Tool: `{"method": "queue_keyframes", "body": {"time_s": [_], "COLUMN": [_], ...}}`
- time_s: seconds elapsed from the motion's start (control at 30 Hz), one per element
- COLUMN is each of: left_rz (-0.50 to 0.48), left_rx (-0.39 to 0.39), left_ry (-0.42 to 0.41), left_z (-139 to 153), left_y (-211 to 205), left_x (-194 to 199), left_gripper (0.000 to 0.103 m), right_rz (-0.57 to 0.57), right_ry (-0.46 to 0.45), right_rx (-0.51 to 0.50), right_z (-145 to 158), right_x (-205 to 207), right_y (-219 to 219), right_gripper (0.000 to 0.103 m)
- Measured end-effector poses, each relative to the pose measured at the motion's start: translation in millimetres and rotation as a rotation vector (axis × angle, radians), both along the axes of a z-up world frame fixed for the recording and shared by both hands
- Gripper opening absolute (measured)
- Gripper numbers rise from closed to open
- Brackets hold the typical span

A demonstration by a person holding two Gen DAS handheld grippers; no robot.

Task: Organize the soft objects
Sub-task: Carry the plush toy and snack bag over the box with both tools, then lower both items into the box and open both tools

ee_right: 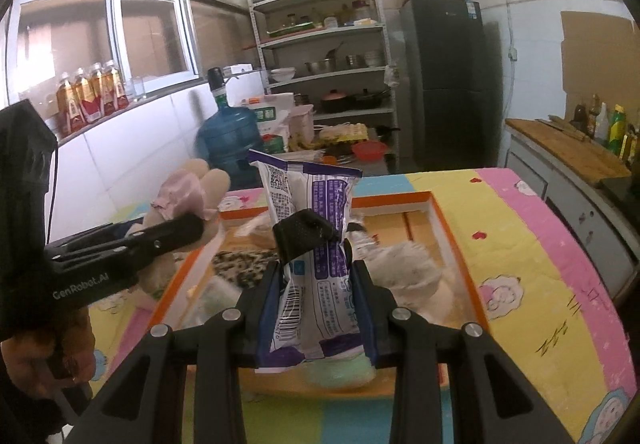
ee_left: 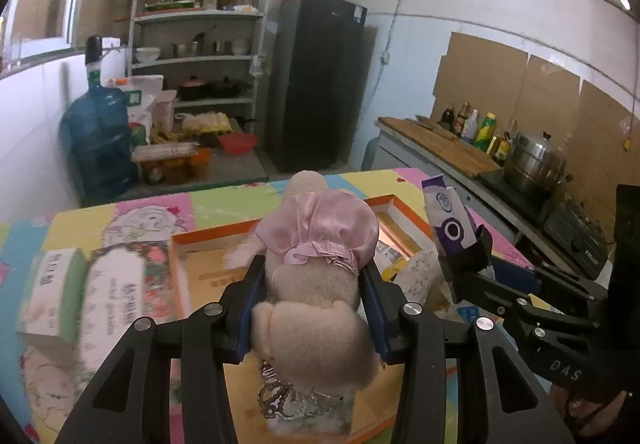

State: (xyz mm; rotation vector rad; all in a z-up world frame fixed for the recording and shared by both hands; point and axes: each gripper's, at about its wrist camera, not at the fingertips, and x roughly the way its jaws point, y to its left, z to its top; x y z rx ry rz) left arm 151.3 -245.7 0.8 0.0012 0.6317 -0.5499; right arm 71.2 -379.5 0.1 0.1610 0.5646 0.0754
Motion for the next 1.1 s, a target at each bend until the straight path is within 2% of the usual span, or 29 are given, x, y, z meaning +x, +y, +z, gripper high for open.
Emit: {"method": "queue_keyframes", "body": {"time_s": [0.27, 0.47, 0.63, 0.8, 0.87, 0.93, 1.03, 1.1], "left_rz": [-0.016, -0.016, -0.036, -0.068, -0.067, -0.049, -0.04, -0.034], "left_rx": [0.035, 0.063, 0.053, 0.032, 0.033, 0.026, 0.019, 0.027], "left_ry": [0.055, 0.109, 0.165, 0.195, 0.195, 0.161, 0.123, 0.1], "left_z": [-21.9, -42.8, -52.3, -57.7, -58.5, -55.3, -47.5, -43.2], "left_y": [-32.1, -40.0, -41.5, -40.1, -39.3, -35.9, -31.4, -29.3], "left_x": [26.7, 43.2, 51.1, 53.8, 52.4, 47.0, 38.6, 33.5], "left_gripper": [0.047, 0.047, 0.049, 0.057, 0.066, 0.073, 0.074, 0.074], "right_rz": [-0.028, -0.029, -0.017, -0.01, -0.005, -0.001, 0.001, 0.003], "right_ry": [0.054, 0.116, 0.118, 0.103, 0.096, 0.086, 0.07, 0.063], "right_rx": [-0.036, -0.056, -0.054, -0.023, -0.005, 0.009, 0.017, 0.027], "right_z": [-14.5, -32.0, -36.6, -36.8, -36.3, -35.2, -32.9, -31.9], "right_x": [22.3, 38.5, 42.4, 40.4, 40.2, 37.7, 34.8, 32.6], "right_y": [-14.6, -16.9, -16.9, -18.7, -20.5, -21.0, -20.6, -20.5], "right_gripper": [0.035, 0.035, 0.036, 0.041, 0.047, 0.049, 0.063, 0.065]}}
